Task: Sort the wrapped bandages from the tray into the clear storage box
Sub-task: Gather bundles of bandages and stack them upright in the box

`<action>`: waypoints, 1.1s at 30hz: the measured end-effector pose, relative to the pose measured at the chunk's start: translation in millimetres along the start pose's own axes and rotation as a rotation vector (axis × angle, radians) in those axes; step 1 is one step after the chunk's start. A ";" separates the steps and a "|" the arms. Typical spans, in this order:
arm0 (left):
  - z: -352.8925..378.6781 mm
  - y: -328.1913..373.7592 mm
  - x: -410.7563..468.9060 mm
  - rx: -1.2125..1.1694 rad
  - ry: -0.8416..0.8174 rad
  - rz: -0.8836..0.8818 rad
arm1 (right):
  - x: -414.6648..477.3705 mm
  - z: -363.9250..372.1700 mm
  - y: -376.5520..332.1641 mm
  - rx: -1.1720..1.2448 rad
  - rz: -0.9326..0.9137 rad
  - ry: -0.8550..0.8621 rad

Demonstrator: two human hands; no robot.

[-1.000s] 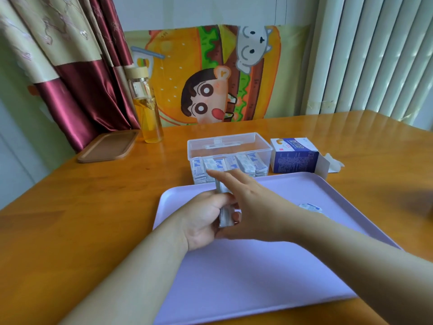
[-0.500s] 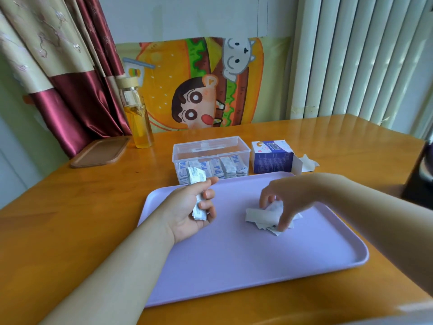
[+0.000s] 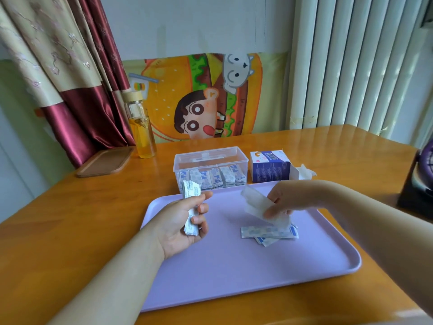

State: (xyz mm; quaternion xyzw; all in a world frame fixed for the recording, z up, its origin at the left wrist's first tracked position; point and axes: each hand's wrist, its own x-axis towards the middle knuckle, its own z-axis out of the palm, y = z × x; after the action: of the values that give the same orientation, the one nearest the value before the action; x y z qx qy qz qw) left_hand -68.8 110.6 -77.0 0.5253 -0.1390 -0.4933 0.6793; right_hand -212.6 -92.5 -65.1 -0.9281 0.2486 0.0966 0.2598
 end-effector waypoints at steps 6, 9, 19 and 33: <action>8.8 -6.6 -2.4 0.086 0.080 0.062 | 5.4 9.7 -23.9 0.527 -0.085 0.030; 17.3 -9.8 -5.1 0.183 0.102 0.185 | 2.3 18.5 -45.2 0.534 -0.175 0.081; 3.4 -13.7 -11.5 0.619 0.107 0.676 | -5.7 32.2 -67.3 0.299 -0.506 0.673; -27.8 -6.8 -9.5 0.676 0.333 0.697 | 10.4 35.2 -75.2 1.026 -0.149 0.067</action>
State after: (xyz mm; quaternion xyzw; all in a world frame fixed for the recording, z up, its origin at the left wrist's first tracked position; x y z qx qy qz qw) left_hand -57.2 134.7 -91.1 0.7094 -0.3476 -0.0746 0.6086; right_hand -167.0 -22.4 -65.4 -0.6992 0.2055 -0.0860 0.6793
